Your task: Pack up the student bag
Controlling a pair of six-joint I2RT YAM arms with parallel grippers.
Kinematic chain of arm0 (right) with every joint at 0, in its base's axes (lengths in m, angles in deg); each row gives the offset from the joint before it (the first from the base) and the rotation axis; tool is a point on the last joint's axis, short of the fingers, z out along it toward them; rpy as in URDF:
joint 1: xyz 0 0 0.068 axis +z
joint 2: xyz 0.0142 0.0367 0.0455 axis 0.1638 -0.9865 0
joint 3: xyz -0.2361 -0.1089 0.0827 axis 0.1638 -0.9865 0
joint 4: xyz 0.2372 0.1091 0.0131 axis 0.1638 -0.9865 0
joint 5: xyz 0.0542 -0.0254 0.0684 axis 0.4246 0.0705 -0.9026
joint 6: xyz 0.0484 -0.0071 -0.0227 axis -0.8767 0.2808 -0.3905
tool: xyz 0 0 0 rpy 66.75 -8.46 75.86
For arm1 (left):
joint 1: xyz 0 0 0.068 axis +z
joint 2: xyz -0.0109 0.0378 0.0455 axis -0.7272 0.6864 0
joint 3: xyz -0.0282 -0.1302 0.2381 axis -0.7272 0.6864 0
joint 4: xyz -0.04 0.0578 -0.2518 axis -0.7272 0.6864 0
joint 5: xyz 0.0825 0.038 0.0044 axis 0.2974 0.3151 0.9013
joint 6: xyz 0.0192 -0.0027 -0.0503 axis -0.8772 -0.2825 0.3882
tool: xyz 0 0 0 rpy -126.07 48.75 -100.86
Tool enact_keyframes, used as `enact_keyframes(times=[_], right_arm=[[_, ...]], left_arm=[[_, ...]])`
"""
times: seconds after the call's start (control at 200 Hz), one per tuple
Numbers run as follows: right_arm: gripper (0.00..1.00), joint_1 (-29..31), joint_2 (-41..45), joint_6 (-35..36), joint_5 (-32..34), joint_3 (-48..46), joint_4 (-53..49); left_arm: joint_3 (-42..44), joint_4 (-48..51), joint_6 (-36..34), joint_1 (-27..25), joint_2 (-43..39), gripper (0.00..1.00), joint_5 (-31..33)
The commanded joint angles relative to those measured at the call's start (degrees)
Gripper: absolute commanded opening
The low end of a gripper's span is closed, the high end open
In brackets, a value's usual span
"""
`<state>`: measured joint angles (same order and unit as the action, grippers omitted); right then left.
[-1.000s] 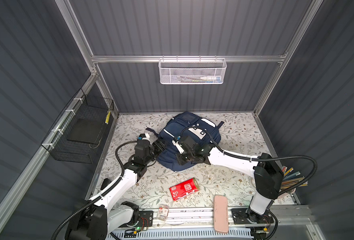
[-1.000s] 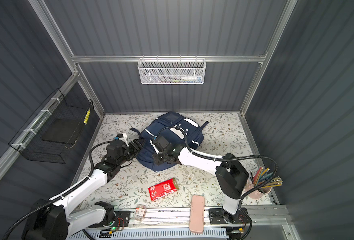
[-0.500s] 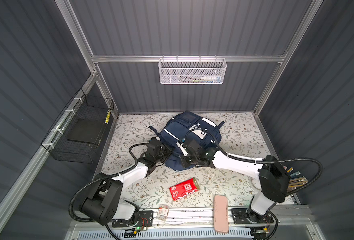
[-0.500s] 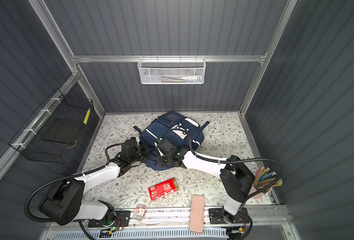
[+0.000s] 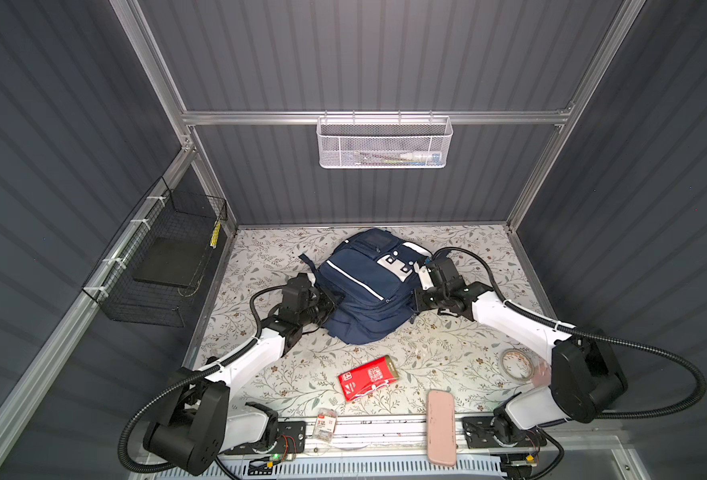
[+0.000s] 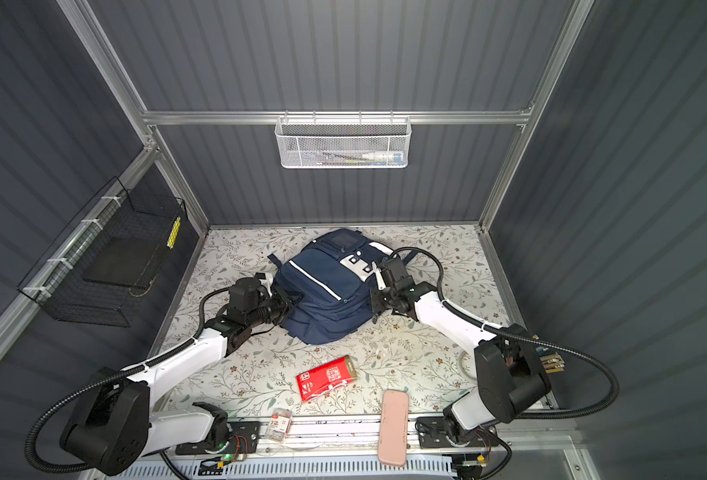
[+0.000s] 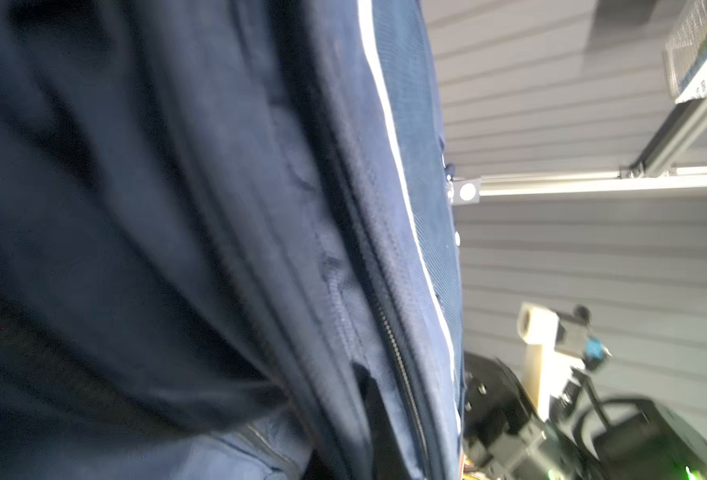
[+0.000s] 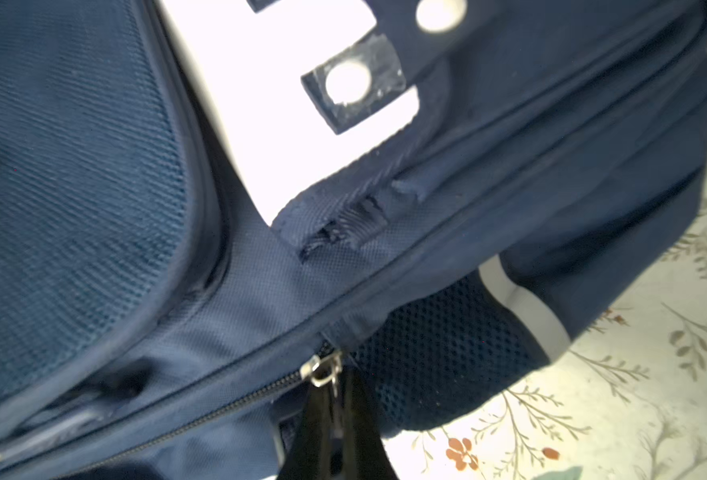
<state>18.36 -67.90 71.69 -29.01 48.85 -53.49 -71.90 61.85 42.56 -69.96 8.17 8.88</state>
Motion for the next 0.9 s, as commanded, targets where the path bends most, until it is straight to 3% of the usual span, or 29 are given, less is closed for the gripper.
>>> enact_keyframes(times=[0.0,0.19,0.255,0.365,0.445,0.515,0.64,0.77,0.825,0.866,0.896], right_arm=[[0.0,-6.6,-1.9,-1.0,12.5,0.0,-5.4],[0.0,-5.8,2.3,-1.6,9.6,-3.5,-3.7],[0.0,-4.2,5.2,-2.7,9.1,-5.5,-3.9],[0.0,0.1,8.6,-6.0,6.2,-8.9,-2.6],[0.0,3.9,9.2,-7.3,6.6,-10.2,-2.1],[0.0,5.6,8.8,-7.7,7.7,-10.8,-1.8],[0.44,5.6,10.0,-6.9,11.1,-10.8,-3.0],[0.56,7.0,20.5,-4.1,16.4,-14.5,0.8],[0.6,7.1,26.7,0.1,15.7,-17.1,5.5],[0.63,7.1,29.8,6.0,14.4,-19.3,10.3],[0.66,7.1,31.6,11.0,13.8,-20.9,14.1]], left_arm=[[-1.7,2.4,-3.6,3.2,-1.8,0.0,3.7],[-2.5,1.1,-5.5,3.3,1.4,0.0,3.4],[-4.2,0.4,-8.0,4.1,4.2,0.06,1.6],[-7.9,-4.8,-10.1,7.4,10.6,0.13,-9.0],[-9.3,-5.5,-10.9,8.3,12.7,0.16,-9.6],[-10.3,-3.7,-11.8,8.7,13.8,0.25,-9.0],[-7.2,-7.0,-9.9,8.7,11.8,0.46,-8.1],[-6.8,-0.5,-14.8,8.5,5.9,0.53,-5.0],[-7.6,3.1,-18.7,8.2,3.3,0.57,-3.4],[-8.3,5.7,-21.8,7.6,1.6,0.63,-2.0],[-8.9,7.7,-23.9,6.8,0.5,0.75,0.6]])
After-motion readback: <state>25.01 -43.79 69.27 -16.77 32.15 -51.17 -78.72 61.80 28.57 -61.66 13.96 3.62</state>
